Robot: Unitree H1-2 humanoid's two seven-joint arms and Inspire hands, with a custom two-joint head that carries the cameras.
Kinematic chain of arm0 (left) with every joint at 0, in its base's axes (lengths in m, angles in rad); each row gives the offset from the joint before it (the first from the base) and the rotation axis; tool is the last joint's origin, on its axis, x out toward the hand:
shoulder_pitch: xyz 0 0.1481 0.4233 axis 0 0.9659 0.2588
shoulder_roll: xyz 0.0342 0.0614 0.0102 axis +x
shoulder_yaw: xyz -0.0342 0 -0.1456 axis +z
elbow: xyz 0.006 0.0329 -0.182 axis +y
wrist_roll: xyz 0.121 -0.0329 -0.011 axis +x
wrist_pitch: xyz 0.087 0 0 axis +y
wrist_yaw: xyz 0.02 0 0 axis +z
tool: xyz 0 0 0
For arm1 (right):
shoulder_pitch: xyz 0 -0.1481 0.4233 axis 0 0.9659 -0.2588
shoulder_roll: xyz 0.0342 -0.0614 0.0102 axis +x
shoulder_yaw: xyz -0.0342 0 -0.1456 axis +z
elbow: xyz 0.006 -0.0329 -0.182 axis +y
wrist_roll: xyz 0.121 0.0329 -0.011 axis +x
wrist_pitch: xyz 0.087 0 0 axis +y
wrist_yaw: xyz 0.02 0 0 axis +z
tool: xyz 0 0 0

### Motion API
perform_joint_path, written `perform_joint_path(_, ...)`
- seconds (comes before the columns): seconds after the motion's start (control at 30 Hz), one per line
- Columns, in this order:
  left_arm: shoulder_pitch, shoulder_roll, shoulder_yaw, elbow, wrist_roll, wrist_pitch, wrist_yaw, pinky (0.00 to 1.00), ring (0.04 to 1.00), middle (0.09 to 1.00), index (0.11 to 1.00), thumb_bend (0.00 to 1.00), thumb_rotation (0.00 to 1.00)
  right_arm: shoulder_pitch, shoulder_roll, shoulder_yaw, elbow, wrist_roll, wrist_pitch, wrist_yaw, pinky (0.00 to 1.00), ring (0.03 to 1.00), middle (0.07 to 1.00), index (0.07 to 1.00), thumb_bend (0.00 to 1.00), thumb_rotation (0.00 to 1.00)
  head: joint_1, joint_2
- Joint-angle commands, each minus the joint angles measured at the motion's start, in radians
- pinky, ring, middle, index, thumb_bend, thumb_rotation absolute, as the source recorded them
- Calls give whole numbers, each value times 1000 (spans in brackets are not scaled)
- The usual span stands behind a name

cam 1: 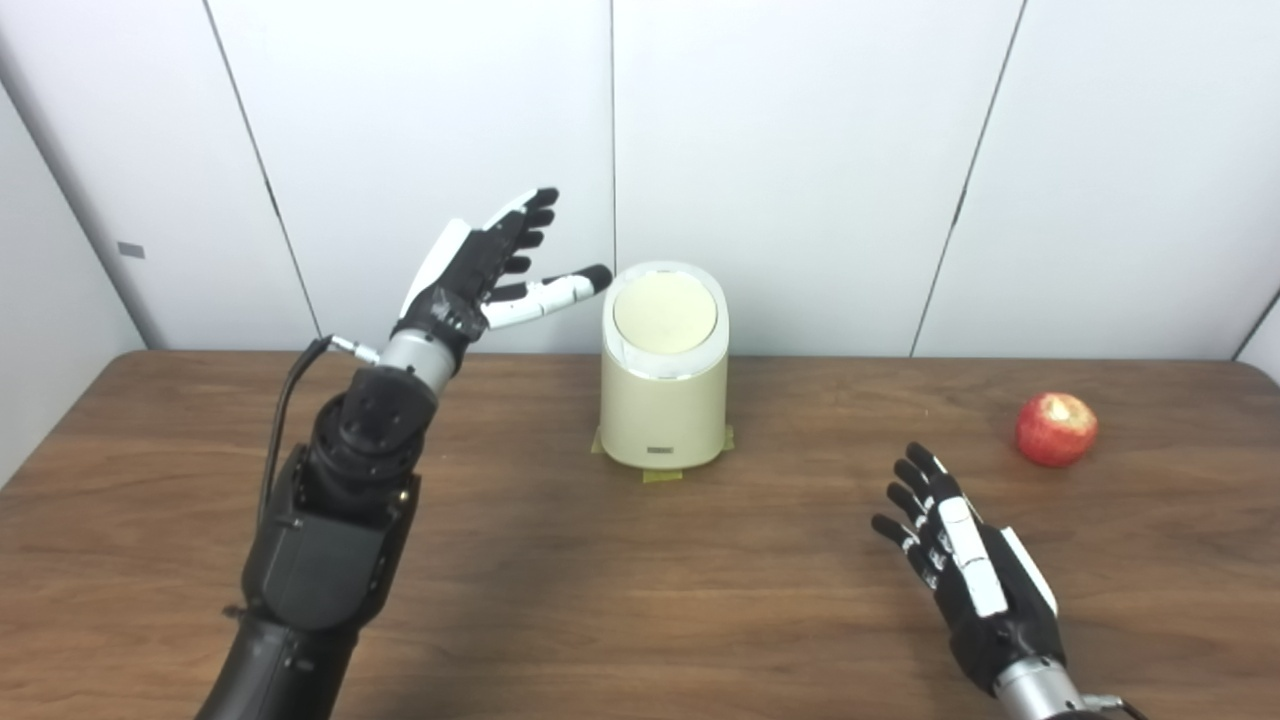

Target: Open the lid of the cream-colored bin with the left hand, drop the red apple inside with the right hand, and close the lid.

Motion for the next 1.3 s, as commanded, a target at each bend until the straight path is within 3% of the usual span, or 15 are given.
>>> perform_joint_path(0.0,-88,23,-18,25,35,-38,1,869,927,948,956,891,303,-32,4,-4,-25,8,-41,3,865,959,966,963,625,806,1,1)
perform_joint_path(0.13,-166,29,-71,115,80,-61,-11,810,906,936,951,967,165,-32,10,-7,-25,17,-45,5,873,964,967,959,624,767,-5,-1)
perform_joint_path(0.4,-281,36,-143,202,134,-27,-71,817,957,988,989,985,63,-36,15,-5,-19,5,-53,3,866,965,967,953,621,781,-8,-4)
perform_joint_path(0.53,-326,37,-173,241,167,-35,-84,855,979,998,998,971,45,-39,19,-4,-20,4,-53,0,873,966,967,950,619,787,-10,-6)
perform_joint_path(0.63,-356,34,-189,269,181,-38,-91,799,946,1000,1000,963,53,-39,19,1,-23,-2,-54,1,866,964,968,952,612,798,-12,-7)
perform_joint_path(0.83,-423,30,-259,347,265,-53,-99,827,970,1000,999,949,78,-40,21,-3,-17,-4,-62,0,844,955,963,944,620,795,-2,-7)
perform_joint_path(0.97,-447,26,-300,391,332,-85,-73,783,950,983,970,969,104,-43,21,-11,-21,4,-55,1,867,957,961,944,629,792,-5,-1)
perform_joint_path(1.2,-456,9,-337,448,409,-152,-35,835,943,954,939,971,68,-45,27,-13,-35,6,-45,-4,863,955,963,947,627,804,-5,6)
perform_joint_path(1.27,-455,5,-351,459,432,-159,-35,893,957,955,940,969,59,-46,25,-11,-35,7,-47,-1,857,954,965,951,629,821,-7,6)
